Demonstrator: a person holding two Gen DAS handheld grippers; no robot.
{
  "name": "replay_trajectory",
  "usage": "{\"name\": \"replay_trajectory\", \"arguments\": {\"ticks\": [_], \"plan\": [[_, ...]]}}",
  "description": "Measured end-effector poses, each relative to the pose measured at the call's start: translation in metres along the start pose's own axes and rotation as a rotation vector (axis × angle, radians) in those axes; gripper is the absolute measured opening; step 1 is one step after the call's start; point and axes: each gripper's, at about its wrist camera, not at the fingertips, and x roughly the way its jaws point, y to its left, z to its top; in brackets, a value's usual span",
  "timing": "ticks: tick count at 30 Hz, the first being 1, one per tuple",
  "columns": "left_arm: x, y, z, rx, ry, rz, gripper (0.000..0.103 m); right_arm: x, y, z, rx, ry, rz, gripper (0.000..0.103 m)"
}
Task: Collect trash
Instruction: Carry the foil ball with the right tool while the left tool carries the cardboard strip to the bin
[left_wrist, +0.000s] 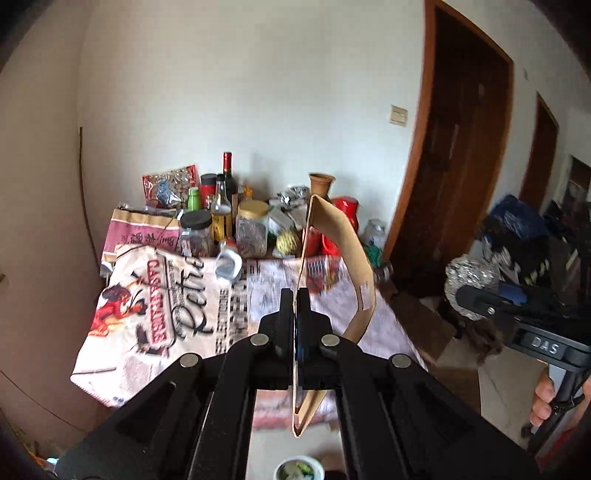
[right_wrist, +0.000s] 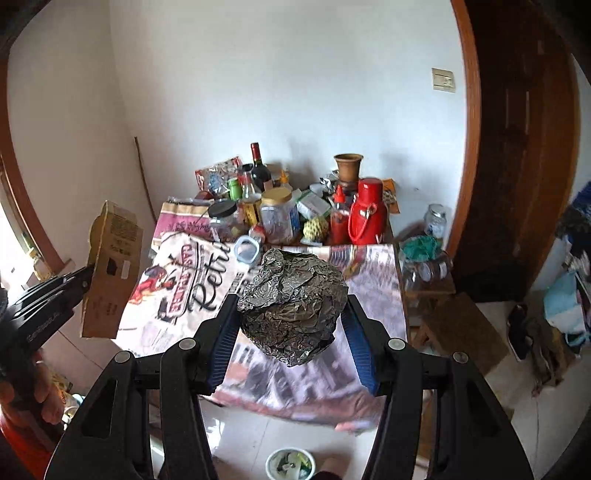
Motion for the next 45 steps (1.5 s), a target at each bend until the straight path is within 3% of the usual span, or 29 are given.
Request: {"name": "replay_trajectory", "arguments": {"ticks": [9,21,29,35,45], "plan": [[-0.066,0.014,-0.077,0.031,0.091,-0.026,0.0,-0.041,0.049,-0.083,0.061,0.072,-0.017,0.052],[-0.059,-0.006,-0.141,0.03,0.262,-0.07,0.0,-0.051,0.042,-0.135,0.114,0.201,-0.063,0.052],[0.001,-0.018,-0.196,-0.003,0.394,-0.045,0.0,-0.013,0.017,-0.171,0.125,0.288,-0.029,0.052],[0.077,-0.019,-0.27,-0.059,0.518,0.014,0.0,0.047,-0.007,-0.218,0.118,0.365,0.013,0.052],[0.184,-0.002,-0.414,-0.122,0.681,0.091,0.0,0.174,-0.04,-0.329,0.083,0.534,0.049,0.052]]}}
